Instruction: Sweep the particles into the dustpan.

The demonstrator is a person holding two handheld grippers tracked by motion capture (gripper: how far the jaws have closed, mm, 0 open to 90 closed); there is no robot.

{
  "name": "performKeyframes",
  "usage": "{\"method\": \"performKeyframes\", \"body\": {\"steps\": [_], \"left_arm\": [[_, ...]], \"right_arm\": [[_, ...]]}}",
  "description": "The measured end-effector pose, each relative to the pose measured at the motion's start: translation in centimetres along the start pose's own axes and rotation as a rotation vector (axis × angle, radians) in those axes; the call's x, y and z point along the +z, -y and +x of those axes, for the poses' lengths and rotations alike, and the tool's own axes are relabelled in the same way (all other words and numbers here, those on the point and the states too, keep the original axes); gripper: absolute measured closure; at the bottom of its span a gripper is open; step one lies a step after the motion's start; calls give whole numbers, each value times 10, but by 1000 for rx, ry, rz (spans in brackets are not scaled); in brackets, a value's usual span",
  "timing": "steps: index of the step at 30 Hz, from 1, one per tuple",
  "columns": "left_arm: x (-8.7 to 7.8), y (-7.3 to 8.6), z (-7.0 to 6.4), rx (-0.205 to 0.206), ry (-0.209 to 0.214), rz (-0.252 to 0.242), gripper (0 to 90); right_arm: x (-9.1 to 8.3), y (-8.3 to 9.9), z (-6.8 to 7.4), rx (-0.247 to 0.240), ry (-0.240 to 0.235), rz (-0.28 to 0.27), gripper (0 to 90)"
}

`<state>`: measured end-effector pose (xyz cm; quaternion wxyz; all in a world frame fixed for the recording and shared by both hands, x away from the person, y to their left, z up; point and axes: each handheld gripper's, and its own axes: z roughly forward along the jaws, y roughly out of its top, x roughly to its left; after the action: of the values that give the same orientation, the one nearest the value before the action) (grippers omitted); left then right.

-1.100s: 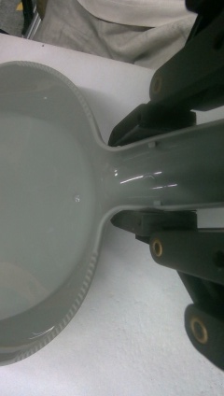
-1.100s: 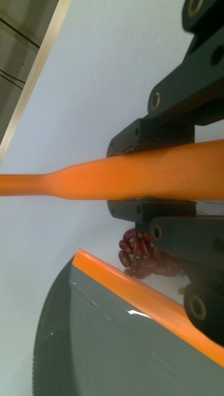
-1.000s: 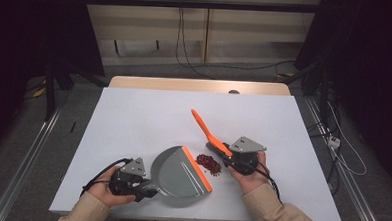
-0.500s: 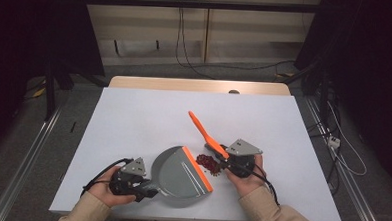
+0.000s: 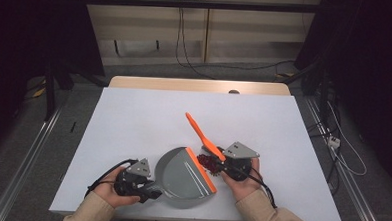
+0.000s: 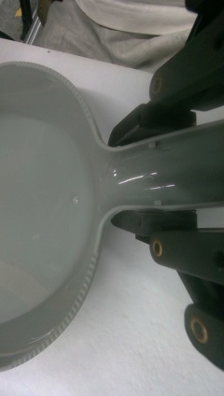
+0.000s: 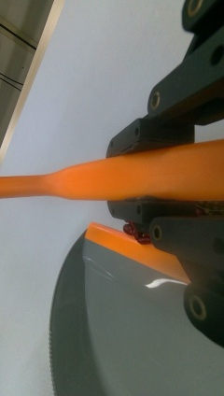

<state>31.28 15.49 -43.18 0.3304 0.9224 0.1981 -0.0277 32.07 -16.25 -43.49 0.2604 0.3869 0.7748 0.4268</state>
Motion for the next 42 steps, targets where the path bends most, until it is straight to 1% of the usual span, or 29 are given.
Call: {"method": "performKeyframes", "body": {"steps": [1, 2, 5, 7, 8, 9, 10, 11, 13, 14, 15, 16, 17, 18, 19, 21, 24, 28, 31, 33, 34, 35, 36, 37, 38, 40, 41, 42], "left_arm": [[0, -1, -1, 1, -11, 7, 623], [1, -1, -1, 2, -5, 6, 623], [2, -2, -1, -2, -5, 9, 623], [1, -3, 0, 25, -6, 29, 623], [2, -3, -1, 15, -3, 21, 623], [3, -3, -2, -3, -4, 10, 623], [4, -3, -2, -3, -2, 9, 623], [4, -3, -2, -3, -2, 11, 623], [4, -4, 0, 34, -5, 42, 623], [5, -4, -1, 26, -3, 35, 622], [6, -4, -2, 9, 1, 21, 622], [6, -4, -2, 8, 0, 24, 622], [7, -4, -2, 7, 3, 24, 622], [7, -4, -2, 7, 4, 24, 622], [7, -4, -2, 6, 2, 24, 622], [7, -4, -2, 4, 3, 21, 622], [7, -4, -2, -1, 4, 21, 623], [7, -4, -2, -5, 3, 21, 624], [7, -3, -2, -10, 6, 17, 624], [7, -3, -1, -10, 8, 15, 624], [7, -3, -1, -11, 5, 16, 625], [7, -3, -1, -14, 8, 11, 625], [7, -2, -1, -14, 3, 12, 625], [8, -2, -1, -14, 9, 3, 625], [7, -2, 0, -14, 9, 3, 625], [7, -2, 0, -14, 10, 4, 625], [7, -2, 0, -12, 10, 4, 625], [7, -2, 0, -12, 10, 7, 625]], "right_arm": [[0, 0, 1, -5, 4, 0, 713], [0, 0, 2, -5, 6, -2, 713], [0, 0, 4, -4, 7, -3, 712], [0, 0, 5, 1, 8, -4, 712], [0, 1, 6, 5, 7, -6, 711], [1, 1, 7, 10, 8, -7, 711], [1, 1, 8, 12, 6, -10, 711], [1, 1, 10, 24, 0, -13, 710], [1, 1, 13, 28, 3, -21, 710], [2, 1, 15, 31, -2, -22, 710], [2, 1, 17, 33, 5, -24, 710], [2, 0, 18, 28, 1, -27, 710], [3, 0, 20, 37, -7, -29, 710], [3, 0, 21, 41, -1, -33, 710], [3, 0, 22, 45, -8, -35, 710], [4, 0, 25, 48, -8, -39, 710], [4, -1, 29, 61, -27, -49, 710], [6, -3, 34, 63, -48, -63, 711], [6, -6, 36, 82, -70, -89, 712], [7, -9, 38, 72, -86, -101, 713], [8, -10, 38, 86, -108, -112, 713], [9, -11, 38, 93, -118, -110, 713], [9, -12, 39, 93, -119, -112, 713], [9, -13, 38, 87, -122, -122, 713], [9, -14, 36, 95, -124, -120, 713], [6, -16, 30, 114, -135, -139, 713], [4, -17, 27, 117, -125, -147, 713], [2, -18, 22, 125, -126, -156, 713]]}}
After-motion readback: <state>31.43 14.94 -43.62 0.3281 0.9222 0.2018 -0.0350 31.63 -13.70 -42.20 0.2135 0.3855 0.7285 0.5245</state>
